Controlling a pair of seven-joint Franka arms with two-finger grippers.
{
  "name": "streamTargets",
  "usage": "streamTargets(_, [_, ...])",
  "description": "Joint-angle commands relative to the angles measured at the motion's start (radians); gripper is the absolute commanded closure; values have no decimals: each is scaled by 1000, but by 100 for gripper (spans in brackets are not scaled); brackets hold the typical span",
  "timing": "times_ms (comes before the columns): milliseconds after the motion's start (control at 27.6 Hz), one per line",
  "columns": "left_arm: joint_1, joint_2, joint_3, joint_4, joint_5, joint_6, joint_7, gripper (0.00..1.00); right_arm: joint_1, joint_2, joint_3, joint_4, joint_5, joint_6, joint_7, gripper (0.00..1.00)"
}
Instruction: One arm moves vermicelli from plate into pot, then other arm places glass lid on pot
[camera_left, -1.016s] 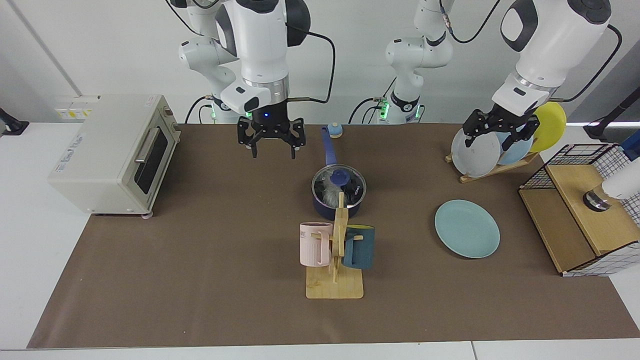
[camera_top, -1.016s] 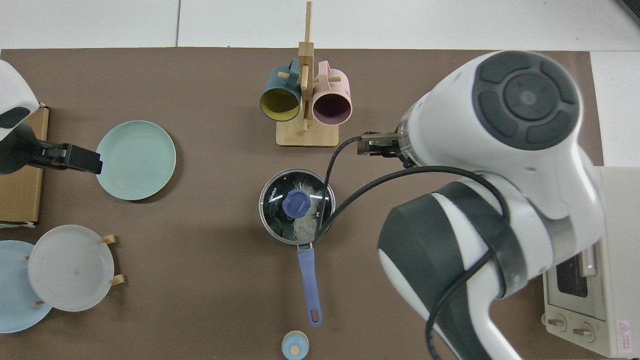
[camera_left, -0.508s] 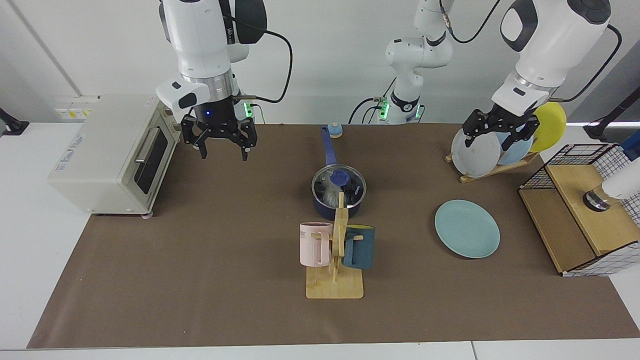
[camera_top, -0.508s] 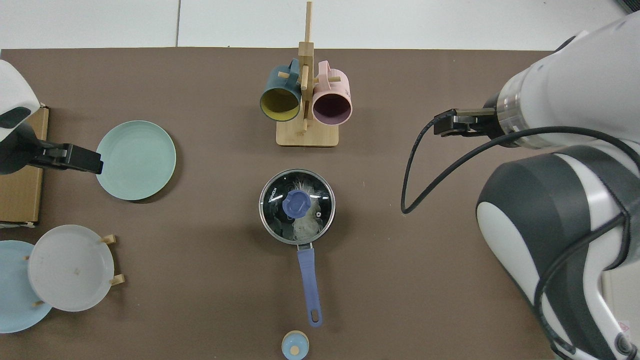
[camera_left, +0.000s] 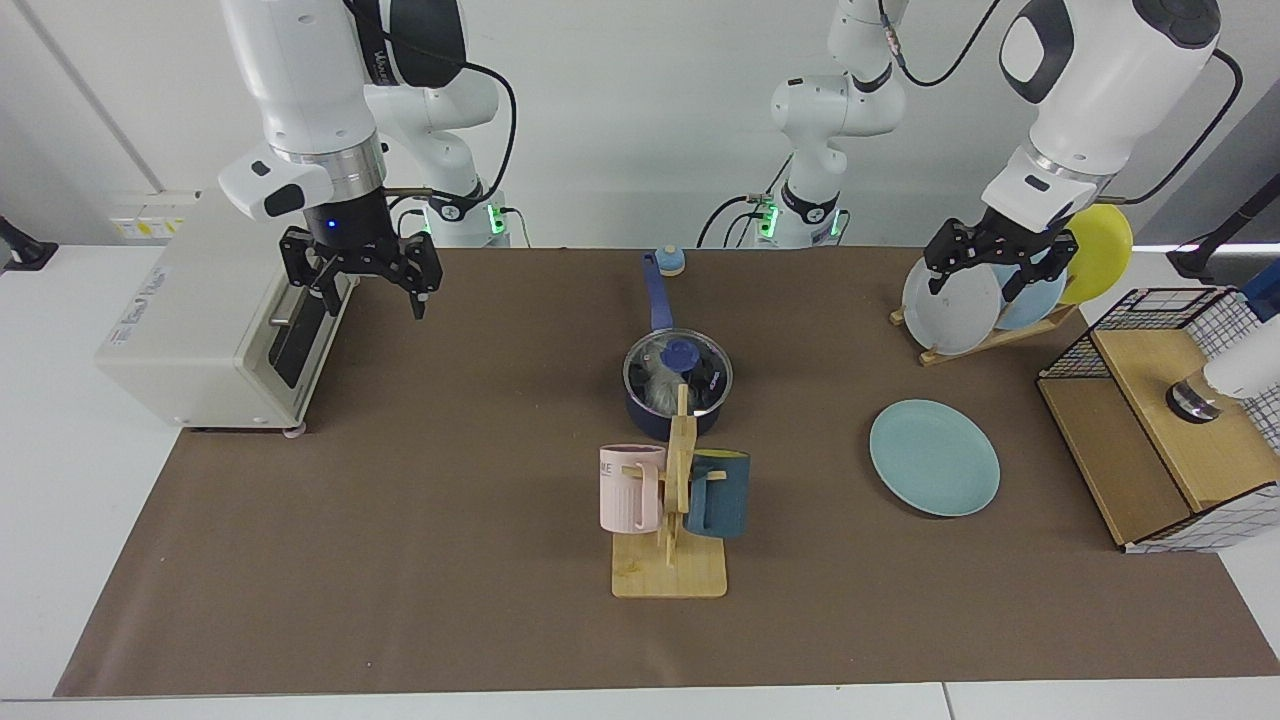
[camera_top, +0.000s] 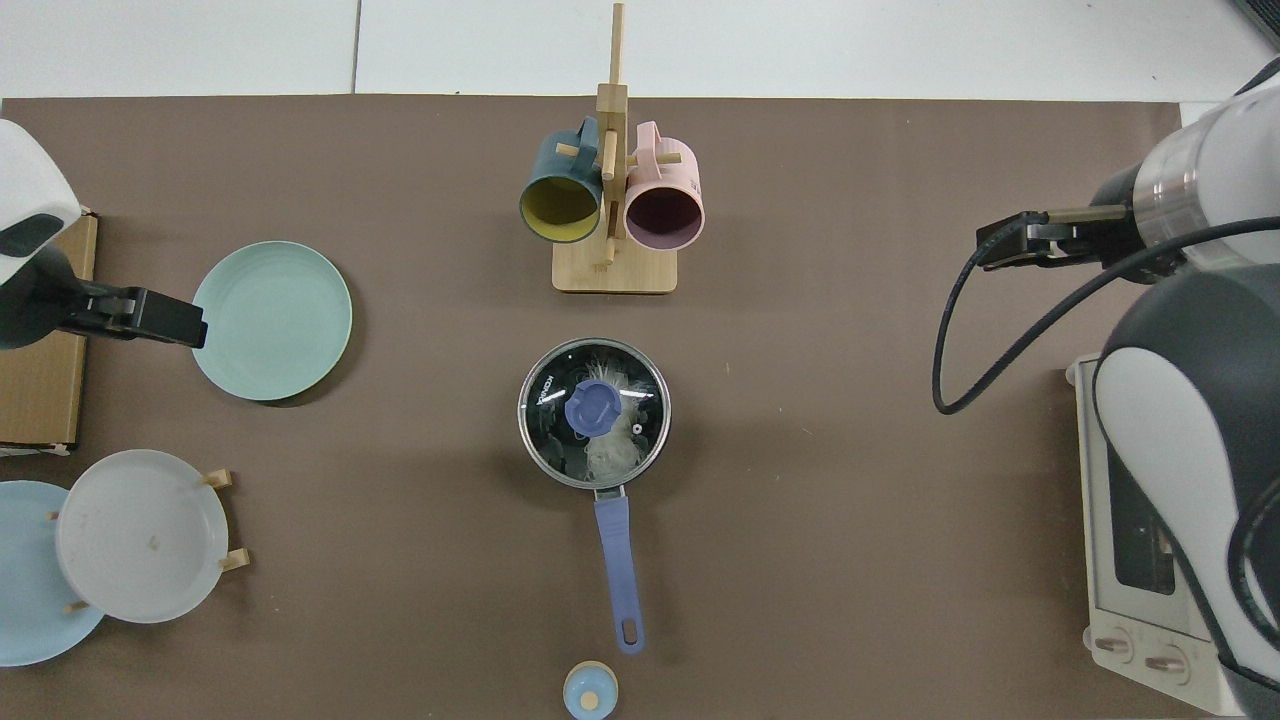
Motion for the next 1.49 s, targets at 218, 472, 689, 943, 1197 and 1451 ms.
streamTargets(218, [-1,-26,1,-35,-12,23,-7,0,-57,-20,14,-22,67,-25,-34,1])
streamTargets(472, [-1,-26,1,-36,-12,23,-7,0,-61,-24,10,-22,58,-37,-32,1])
streamTargets(689, [-1,-26,1,-36,-12,23,-7,0,-72,-30,10,-36,60,-45,-34,1])
streamTargets(943, [-1,-26,1,-36,-12,23,-7,0,-77,-35,10,-37,64,-44,-31,1])
streamTargets(1197, [-1,-26,0,-36,-12,23,-7,0,-72,-37,10,-39,66,-42,-21,1])
streamTargets(1451, [-3,-26,-2,-41,-12,28,-7,0,-71,-37,11,-40,66,-42,-23,1])
